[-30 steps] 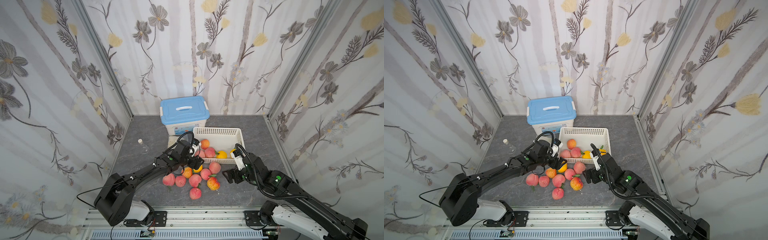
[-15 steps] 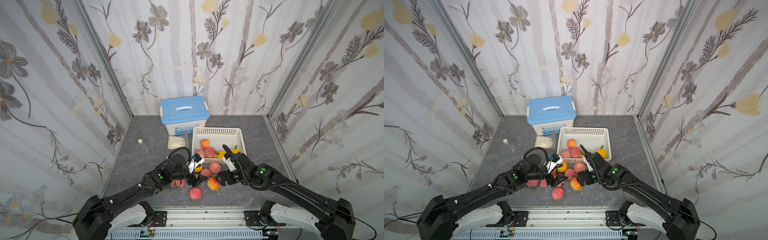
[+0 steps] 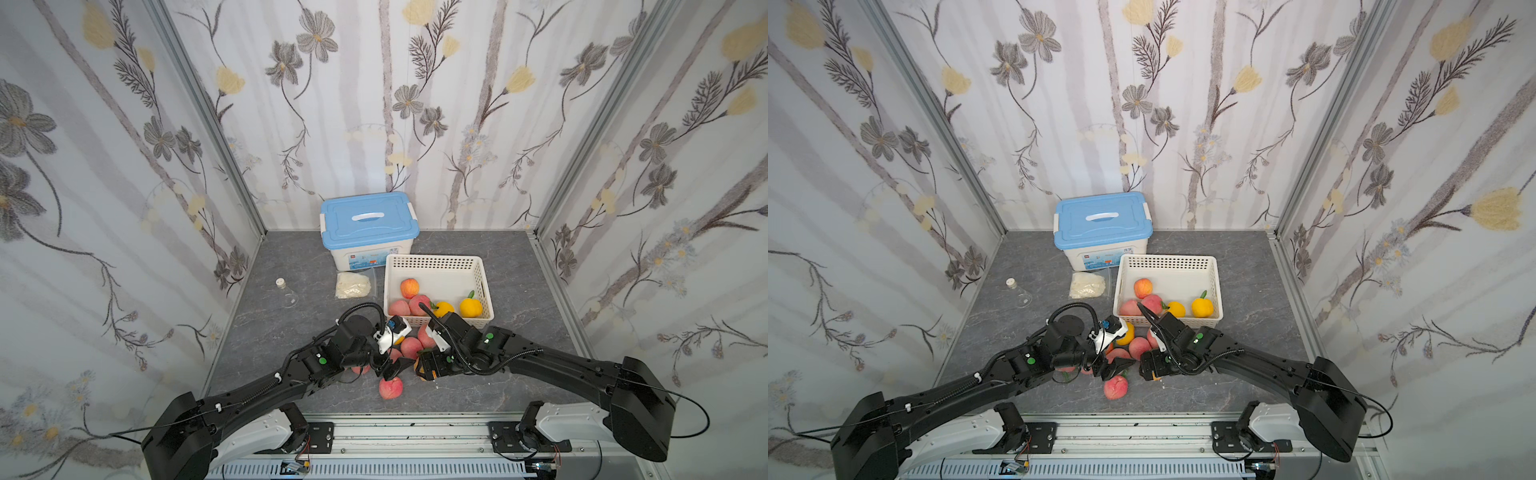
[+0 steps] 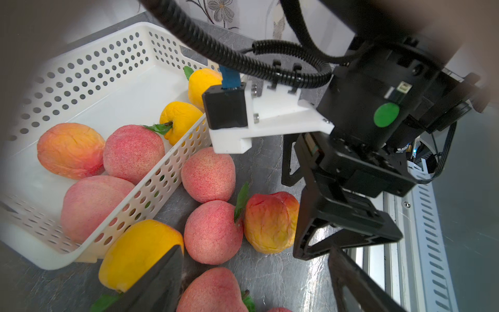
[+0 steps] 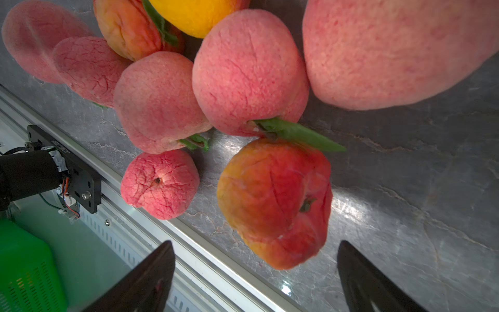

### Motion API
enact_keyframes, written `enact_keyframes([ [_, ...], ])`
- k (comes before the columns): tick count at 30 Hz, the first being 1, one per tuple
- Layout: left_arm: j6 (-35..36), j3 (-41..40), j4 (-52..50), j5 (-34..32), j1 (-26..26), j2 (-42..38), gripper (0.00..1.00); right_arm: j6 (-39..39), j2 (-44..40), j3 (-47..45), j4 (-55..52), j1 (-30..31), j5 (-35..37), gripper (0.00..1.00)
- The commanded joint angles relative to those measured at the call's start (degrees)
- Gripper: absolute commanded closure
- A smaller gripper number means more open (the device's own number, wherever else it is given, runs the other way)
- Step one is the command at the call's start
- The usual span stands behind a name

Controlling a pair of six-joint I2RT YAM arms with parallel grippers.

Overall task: Put the peaches into the basket
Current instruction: Pick up the peach from the center of the board.

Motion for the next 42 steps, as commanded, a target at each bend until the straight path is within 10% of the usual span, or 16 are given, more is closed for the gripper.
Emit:
enact_keyframes([
  [1, 1.75, -0.13, 0.67, -1.08, 0.01, 0.35, 0.15, 1.61, 1.32, 0.33, 3.82, -0.17, -1.03, 0.08],
  [26, 1.64, 0.22, 0.87, -1.95, -0.06, 1.78, 0.14, 5.71, 4.42, -1.95, 6.94, -3.67, 1.72, 0.32],
  [42, 1.17, 0.66, 1.29, -2.47, -0.03, 3.07, 0.14, 2.34, -13.12, 1.91, -13.17, -4.65, 8.20, 0.34],
])
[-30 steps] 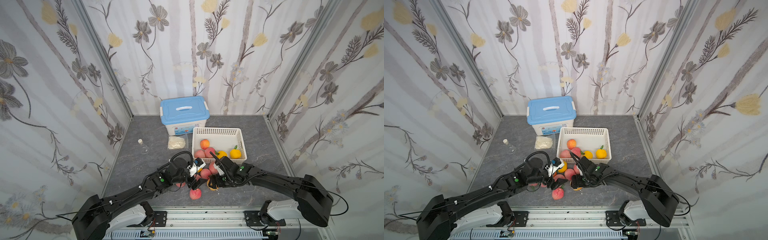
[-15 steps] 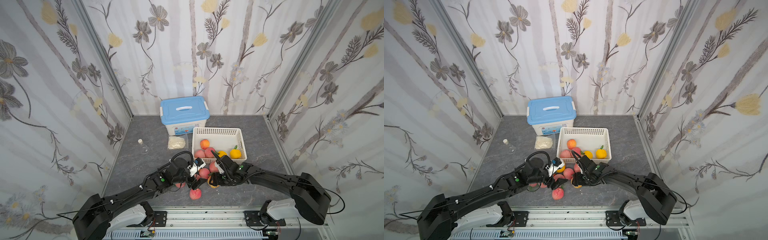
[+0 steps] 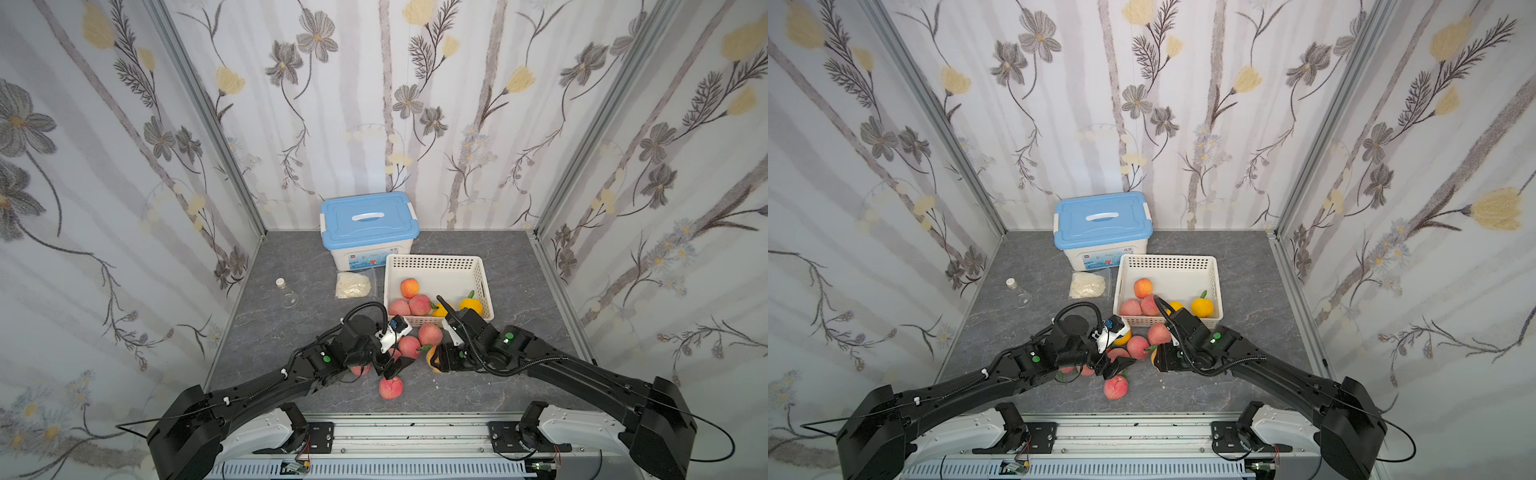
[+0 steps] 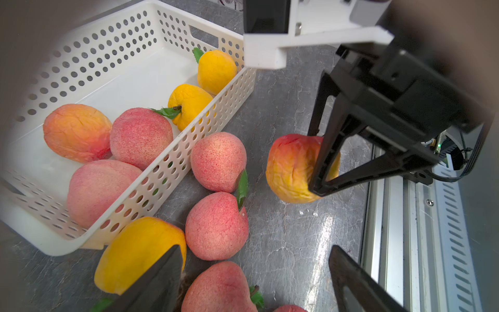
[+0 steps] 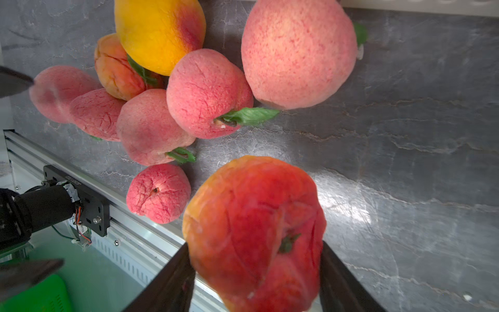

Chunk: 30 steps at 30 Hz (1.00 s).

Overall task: Put the peaches into the basket
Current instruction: Pick up the peach from the center of the board, then place the peach in the basket.

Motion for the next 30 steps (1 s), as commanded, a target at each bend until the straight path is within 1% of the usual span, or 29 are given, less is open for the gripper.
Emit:
enact_keyframes([
  [1, 1.00, 0.61, 1.38, -0.20, 0.02, 0.49, 0.14, -1.17, -3.59, 2.18, -6.43, -1.21, 3.63, 0.34],
  [6, 0.77, 0.78, 1.64, -0.61, 0.03, 1.11, 0.14, -4.91, -7.70, 6.91, -9.56, -6.86, 5.44, 0.35],
  [9, 0.76, 0.88, 1.73, -0.81, 0.03, 1.24, 0.14, -8.74, -6.23, 11.81, -9.90, -10.59, 6.11, 0.35],
  [13, 0.64, 1.06, 1.46, -0.81, 0.08, 1.10, 0.14, -15.08, -0.11, 19.49, -10.48, -14.22, 8.85, 0.35],
  [17, 0.45, 1.05, 1.68, -0.64, 0.03, 0.86, 0.14, -19.43, 6.69, 25.84, -9.51, -18.29, 10.17, 0.35],
  [22, 0.32, 1.24, 1.76, -0.53, 0.00, 0.89, 0.13, -22.19, 15.51, 32.34, -6.72, -20.54, 13.18, 0.35],
  [24, 0.28, 1.32, 1.50, -0.56, 0.00, 0.90, 0.13, -22.85, 18.21, 34.03, -5.29, -21.12, 14.23, 0.35],
  [26, 0.19, 1.26, 1.68, -0.55, 0.01, 0.81, 0.13, -23.50, 23.05, 36.10, -4.79, -21.61, 16.04, 0.35],
  [30, 0.16, 1.23, 1.78, -0.86, 0.03, 0.89, 0.13, -24.07, 28.59, 38.84, -3.84, -22.16, 17.72, 0.35],
])
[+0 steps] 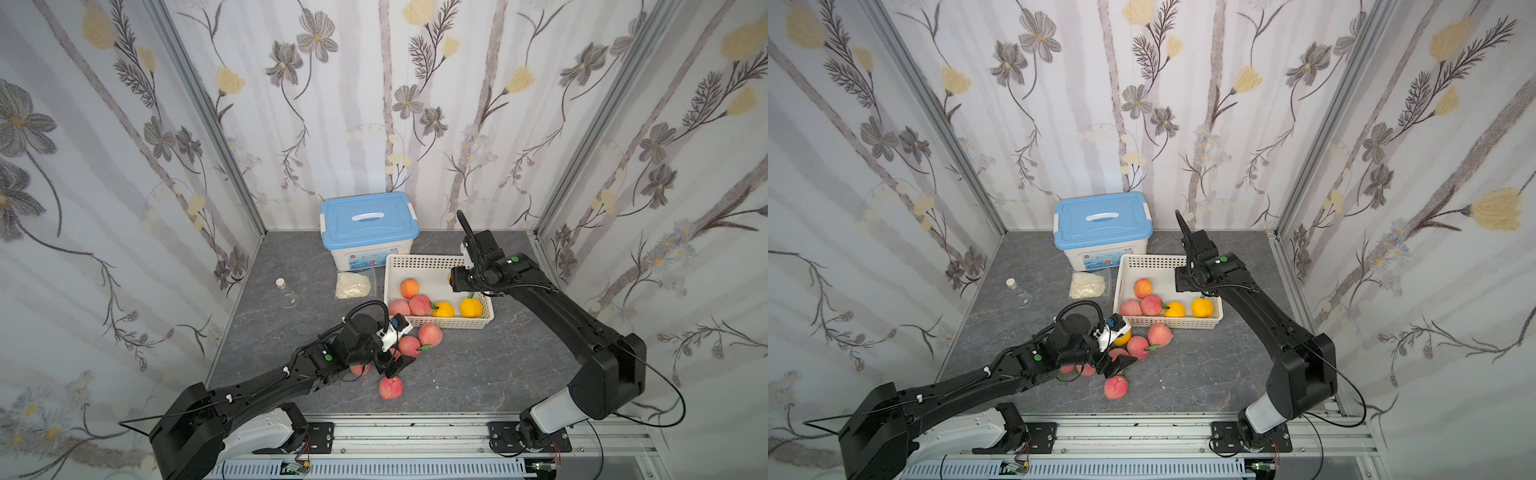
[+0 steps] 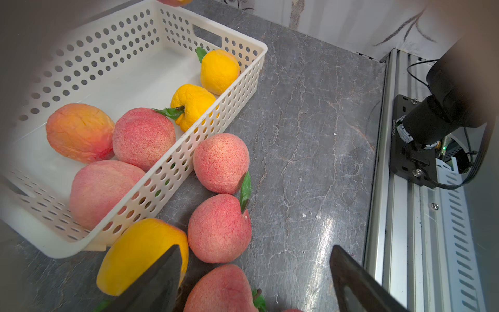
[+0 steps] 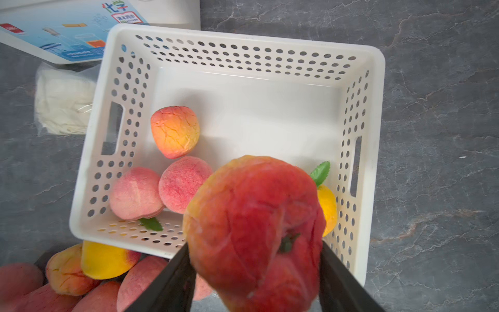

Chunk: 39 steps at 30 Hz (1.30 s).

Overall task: Put the peaches into the basket
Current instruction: Place the peach in the basket.

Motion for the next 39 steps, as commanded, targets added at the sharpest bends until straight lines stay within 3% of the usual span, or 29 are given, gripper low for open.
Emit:
enact_keyframes([
  [1, 0.37, 0.49, 1.82, -0.40, -0.04, -0.15, 0.13, -1.53, 3.31, 1.86, 3.09, -0.40, 2.93, 0.35],
  [11, -1.41, -1.11, 5.15, -5.14, -0.05, -2.33, 0.15, -1.70, 12.98, 4.38, 4.47, -1.20, 6.05, 0.35],
  [22, -1.72, -2.05, 6.75, -4.88, -0.01, -3.15, 0.14, -2.28, 19.62, 6.05, 4.81, -1.50, 8.46, 0.34],
  [33, -1.52, -1.92, 6.64, -5.15, -0.04, -2.89, 0.14, -1.38, 23.32, 5.54, 5.05, -1.72, 7.25, 0.25],
  [39, -1.51, -1.84, 6.58, -5.13, 0.05, -2.61, 0.13, -1.27, 23.18, 5.72, 5.18, -1.71, 7.58, 0.14],
])
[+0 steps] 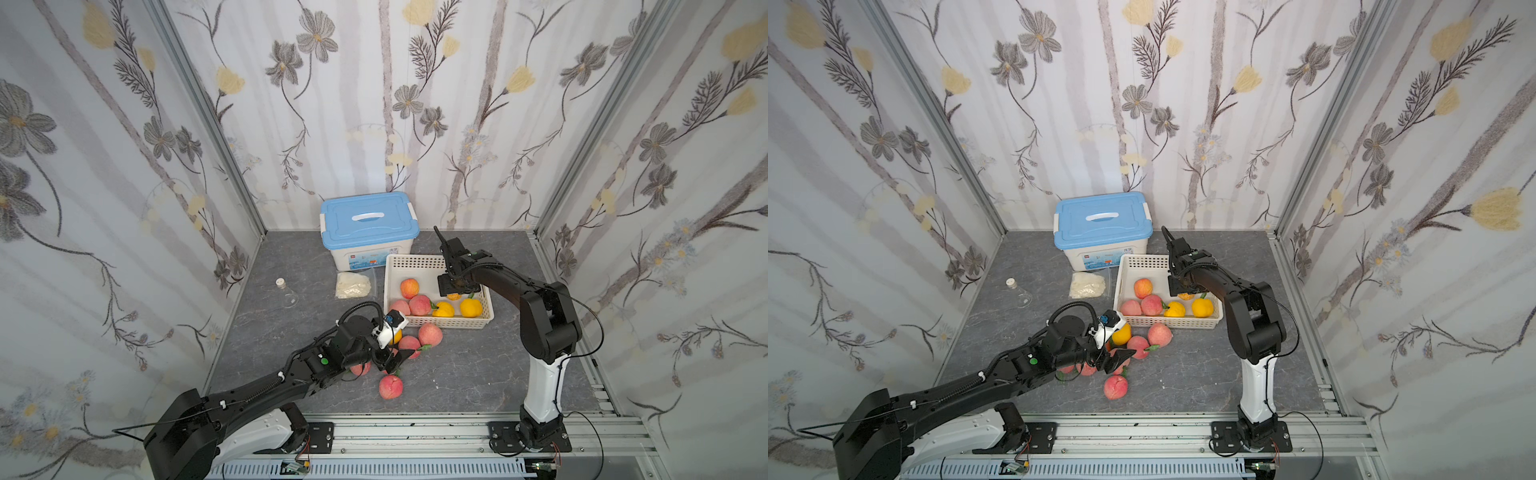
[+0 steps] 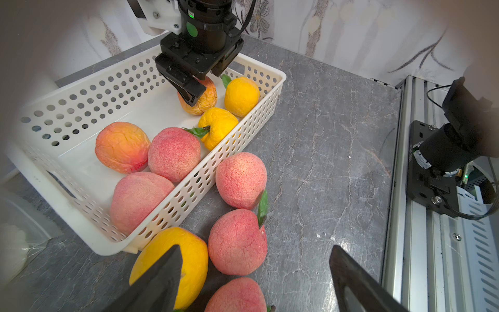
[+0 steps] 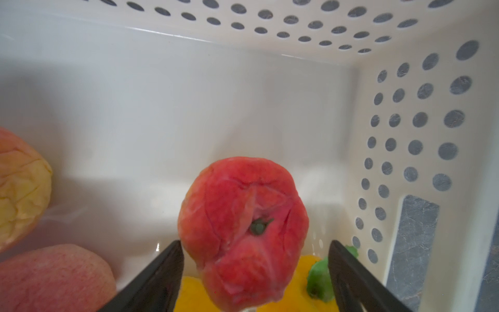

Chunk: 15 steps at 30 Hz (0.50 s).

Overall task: Put the peaches into the basket
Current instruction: Place the peach in the basket.

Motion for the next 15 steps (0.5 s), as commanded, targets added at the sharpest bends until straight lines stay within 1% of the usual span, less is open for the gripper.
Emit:
enact_keyframes([
  [1, 0.33, 0.16, 1.85, -0.58, -0.04, -0.13, 0.13, 0.07, -0.43, 0.23, 1.39, -0.02, 0.91, 0.14],
  [7, 0.35, 0.17, 1.17, -1.41, -0.02, -0.74, 0.13, -0.95, -4.98, -0.50, 1.23, -0.06, 1.73, 0.12],
  [11, 0.51, 0.60, 0.29, -2.14, -0.03, -0.70, 0.13, -2.01, -10.90, -2.44, 2.48, 0.00, 1.21, 0.12],
  [15, 0.39, 0.70, -0.18, -4.69, 0.11, -1.34, 0.13, -2.83, -19.18, -8.14, 6.62, 0.47, -2.38, 0.12],
])
